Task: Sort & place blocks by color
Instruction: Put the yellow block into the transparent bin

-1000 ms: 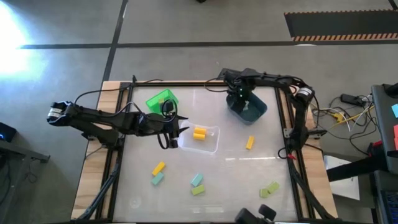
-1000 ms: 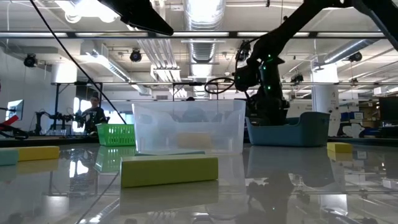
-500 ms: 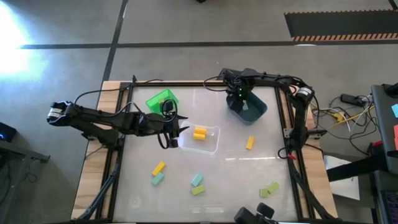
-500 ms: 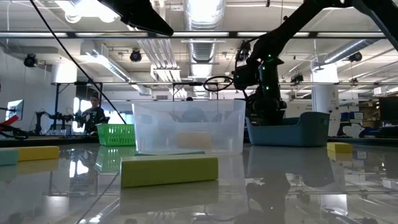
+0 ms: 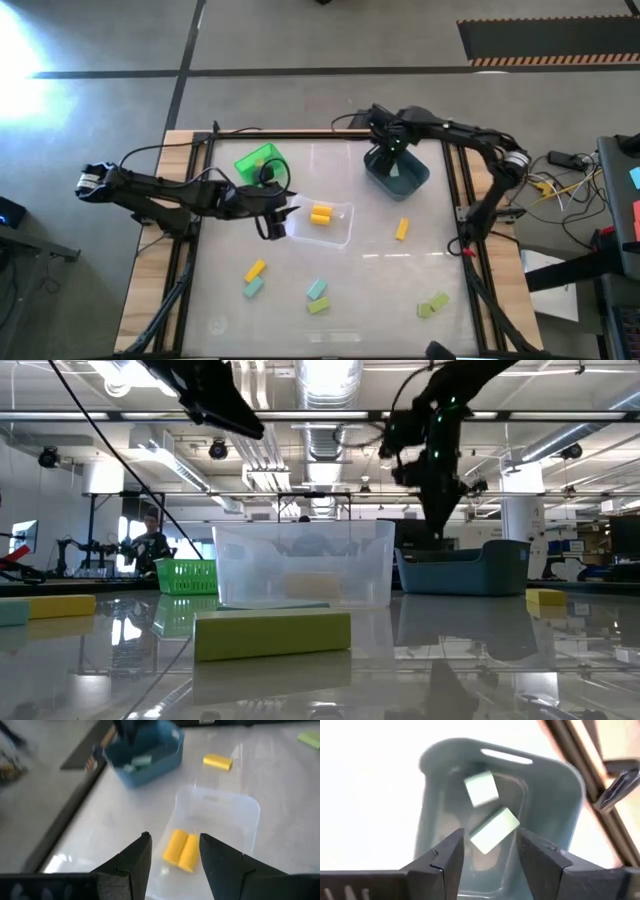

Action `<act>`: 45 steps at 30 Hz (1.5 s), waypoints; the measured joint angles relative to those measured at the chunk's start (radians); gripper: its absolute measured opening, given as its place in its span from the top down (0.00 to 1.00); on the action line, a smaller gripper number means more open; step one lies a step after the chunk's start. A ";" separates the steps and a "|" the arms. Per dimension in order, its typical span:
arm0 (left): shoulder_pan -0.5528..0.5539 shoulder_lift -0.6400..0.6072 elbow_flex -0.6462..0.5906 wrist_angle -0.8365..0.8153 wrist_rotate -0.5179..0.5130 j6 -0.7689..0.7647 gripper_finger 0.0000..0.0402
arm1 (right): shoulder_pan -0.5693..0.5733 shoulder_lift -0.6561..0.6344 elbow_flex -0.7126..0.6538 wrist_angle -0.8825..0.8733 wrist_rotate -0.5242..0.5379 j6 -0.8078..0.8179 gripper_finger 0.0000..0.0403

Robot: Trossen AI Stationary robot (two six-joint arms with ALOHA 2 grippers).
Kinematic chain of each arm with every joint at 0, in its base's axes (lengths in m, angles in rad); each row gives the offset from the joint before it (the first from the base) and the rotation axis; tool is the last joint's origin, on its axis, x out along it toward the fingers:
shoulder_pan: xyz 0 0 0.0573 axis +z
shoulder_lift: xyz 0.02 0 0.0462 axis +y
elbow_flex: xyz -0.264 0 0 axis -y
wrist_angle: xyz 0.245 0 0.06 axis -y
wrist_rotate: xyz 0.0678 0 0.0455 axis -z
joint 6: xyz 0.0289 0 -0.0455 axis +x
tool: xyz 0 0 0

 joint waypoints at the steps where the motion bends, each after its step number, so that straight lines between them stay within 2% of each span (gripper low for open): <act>1: -0.001 0.000 0.000 -0.023 0.001 -0.036 0.63 | 0.016 -0.027 -0.001 0.001 0.001 0.014 0.59; 11: -0.041 0.011 0.000 -0.297 0.019 -0.443 0.63 | 0.227 -0.303 -0.071 0.122 0.074 0.106 0.67; 18: -0.095 0.082 0.012 -0.423 0.155 -0.674 0.63 | 0.388 -0.455 -0.176 0.318 0.097 0.125 0.71; 23: -0.160 0.192 0.062 -0.599 0.276 -0.846 0.63 | 0.488 -0.522 -0.264 0.485 0.097 0.107 0.73; 27: -0.220 0.279 0.094 -0.650 0.359 -0.959 0.63 | 0.532 -0.553 -0.315 0.568 0.097 0.094 0.75; 35: -0.296 0.419 0.142 -0.639 0.422 -1.048 0.63 | 0.551 -0.557 -0.367 0.609 0.097 0.092 0.78; 45: -0.301 0.486 0.143 -0.631 0.394 -1.068 0.63 | 0.558 -0.552 -0.382 0.606 0.095 0.114 0.79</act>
